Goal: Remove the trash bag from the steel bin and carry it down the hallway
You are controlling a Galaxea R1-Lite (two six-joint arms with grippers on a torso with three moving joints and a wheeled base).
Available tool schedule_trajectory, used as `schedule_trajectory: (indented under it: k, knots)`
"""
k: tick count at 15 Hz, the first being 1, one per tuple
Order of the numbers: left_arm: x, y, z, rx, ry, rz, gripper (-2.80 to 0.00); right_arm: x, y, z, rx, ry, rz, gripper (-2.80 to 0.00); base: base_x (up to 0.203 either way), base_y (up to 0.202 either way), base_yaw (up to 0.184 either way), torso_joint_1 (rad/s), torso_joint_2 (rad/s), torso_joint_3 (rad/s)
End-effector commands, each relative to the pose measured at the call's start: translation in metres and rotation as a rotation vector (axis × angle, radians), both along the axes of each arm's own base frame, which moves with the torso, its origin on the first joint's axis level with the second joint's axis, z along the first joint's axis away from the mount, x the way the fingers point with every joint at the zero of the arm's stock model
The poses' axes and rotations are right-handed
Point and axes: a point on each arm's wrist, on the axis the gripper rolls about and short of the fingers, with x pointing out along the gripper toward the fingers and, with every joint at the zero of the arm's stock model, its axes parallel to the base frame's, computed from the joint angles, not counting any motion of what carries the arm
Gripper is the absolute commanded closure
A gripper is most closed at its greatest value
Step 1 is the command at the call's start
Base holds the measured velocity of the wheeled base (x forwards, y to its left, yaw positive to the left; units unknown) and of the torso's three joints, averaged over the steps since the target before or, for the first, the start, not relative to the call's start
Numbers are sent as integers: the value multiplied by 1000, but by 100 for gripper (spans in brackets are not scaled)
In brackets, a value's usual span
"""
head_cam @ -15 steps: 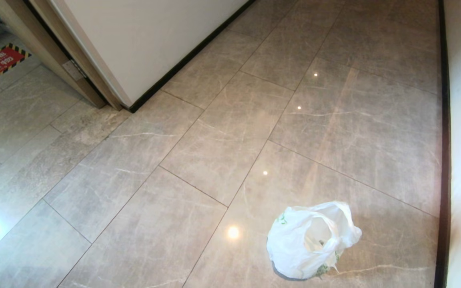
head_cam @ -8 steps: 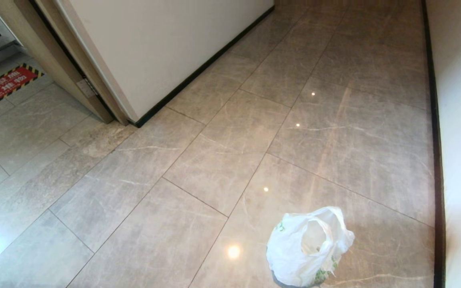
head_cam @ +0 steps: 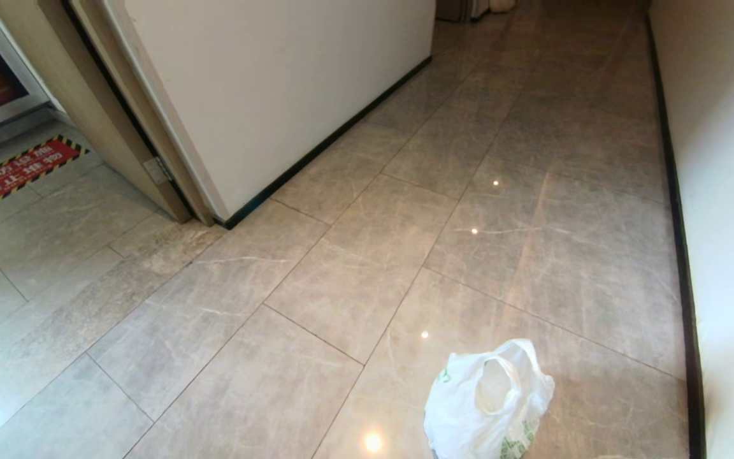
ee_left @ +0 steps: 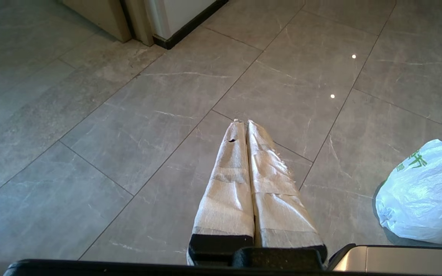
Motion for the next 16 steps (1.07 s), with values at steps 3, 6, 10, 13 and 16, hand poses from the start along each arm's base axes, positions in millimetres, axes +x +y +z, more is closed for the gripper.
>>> schedule_trajectory:
  k: [3,6,10,13,16]
  knots:
    - [0,0,0,0,0,0,0,0,0,0,1,1,0,0,0,0,0,2,0,204]
    - [0,0,0,0,0,0,0,0,0,0,1,-1,0,0,0,0,0,2,-3,206]
    - [0,0,0,0,0,0,0,0,0,0,3,-1,0,0,0,0,0,3,4,199]
    - [0,0,0,0,0,0,0,0,0,0,0,1,1,0,0,0,0,6,-1,200]
    - [0,0,0,0,0,0,0,0,0,0,1,1,0,0,0,0,0,2,7,201]
